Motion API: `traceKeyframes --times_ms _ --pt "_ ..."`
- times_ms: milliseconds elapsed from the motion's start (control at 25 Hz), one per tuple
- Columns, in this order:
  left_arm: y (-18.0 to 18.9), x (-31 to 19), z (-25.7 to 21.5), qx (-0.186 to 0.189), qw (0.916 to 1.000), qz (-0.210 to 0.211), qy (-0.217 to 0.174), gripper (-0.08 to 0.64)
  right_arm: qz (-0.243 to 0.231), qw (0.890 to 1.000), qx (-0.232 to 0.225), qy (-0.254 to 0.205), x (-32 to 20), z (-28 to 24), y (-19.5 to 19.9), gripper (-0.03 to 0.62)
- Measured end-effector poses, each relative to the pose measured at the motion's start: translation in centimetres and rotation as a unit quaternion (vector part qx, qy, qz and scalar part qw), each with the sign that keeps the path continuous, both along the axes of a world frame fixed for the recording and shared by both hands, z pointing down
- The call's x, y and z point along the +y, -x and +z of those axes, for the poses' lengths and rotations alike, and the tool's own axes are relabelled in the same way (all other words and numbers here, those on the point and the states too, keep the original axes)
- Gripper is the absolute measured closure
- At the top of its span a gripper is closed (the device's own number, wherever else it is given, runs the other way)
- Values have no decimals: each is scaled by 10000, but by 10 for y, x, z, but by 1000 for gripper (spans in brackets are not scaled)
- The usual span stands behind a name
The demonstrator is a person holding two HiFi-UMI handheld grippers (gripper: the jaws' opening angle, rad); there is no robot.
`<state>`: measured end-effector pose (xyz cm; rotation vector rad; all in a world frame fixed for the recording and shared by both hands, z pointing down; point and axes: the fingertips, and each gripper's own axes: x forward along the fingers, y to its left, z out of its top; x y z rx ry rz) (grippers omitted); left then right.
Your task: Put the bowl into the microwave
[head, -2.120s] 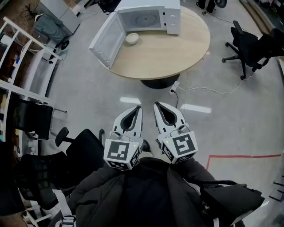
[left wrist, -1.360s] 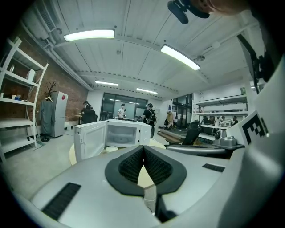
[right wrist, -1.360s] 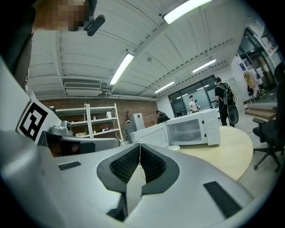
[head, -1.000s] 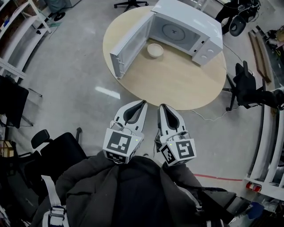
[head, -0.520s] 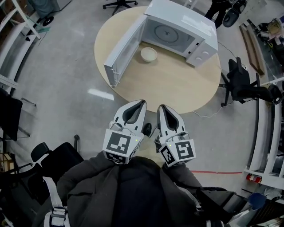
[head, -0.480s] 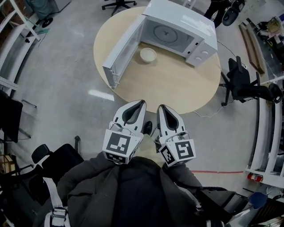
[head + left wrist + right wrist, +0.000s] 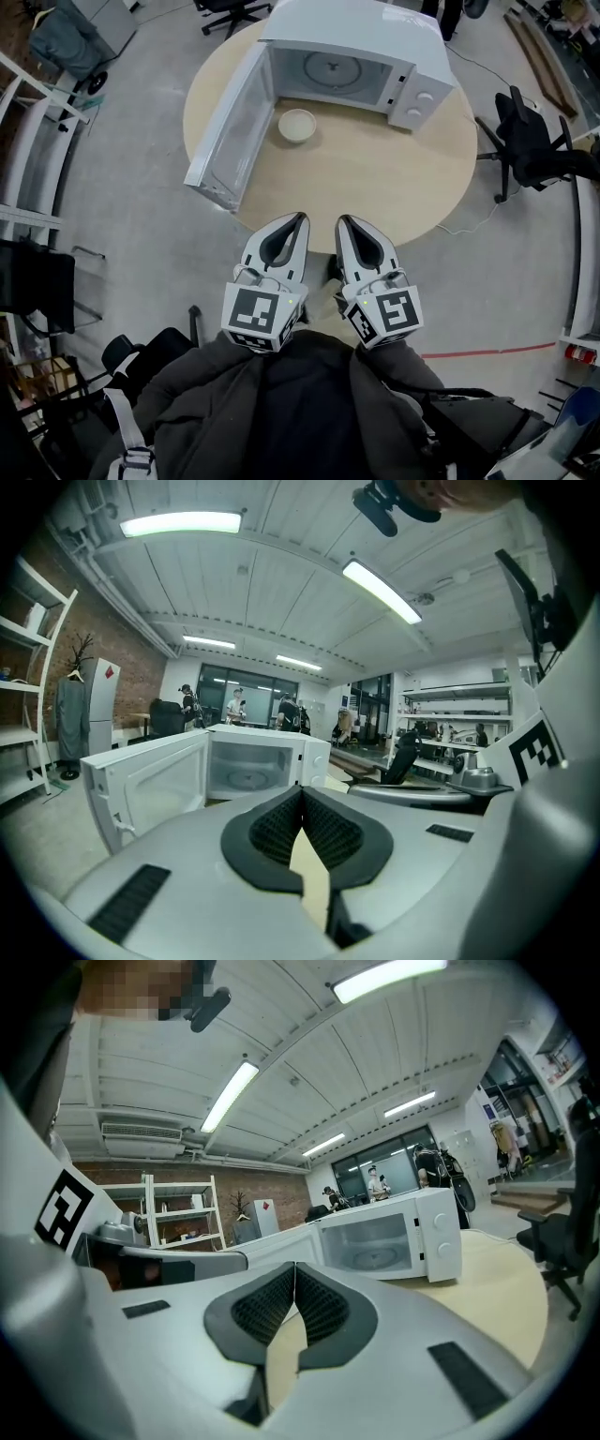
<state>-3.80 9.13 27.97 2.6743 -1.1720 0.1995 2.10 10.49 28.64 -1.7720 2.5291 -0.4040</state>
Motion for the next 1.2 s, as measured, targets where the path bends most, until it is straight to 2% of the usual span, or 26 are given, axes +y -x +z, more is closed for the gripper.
traceKeyframes --times_ms 400,680,800,1000,1200 --pt "-77 -60 19 -565 9983 56 155 551 -169 9984 -494 237 -60 28 -62 583" --pt "-124 -94 18 -709 9974 -39 106 551 -496 9969 -566 222 -101 29 -98 583" --pt "-119 -109 11 -656 9974 -302 69 551 -680 9963 -478 218 -116 24 -99 583" --pt "-88 -136 4 -421 9959 -792 138 551 -1035 9937 -280 317 -144 17 -75 583" --pt "-65 -164 21 -264 9940 -1017 293 551 -1221 9915 -80 450 -173 32 -56 583"
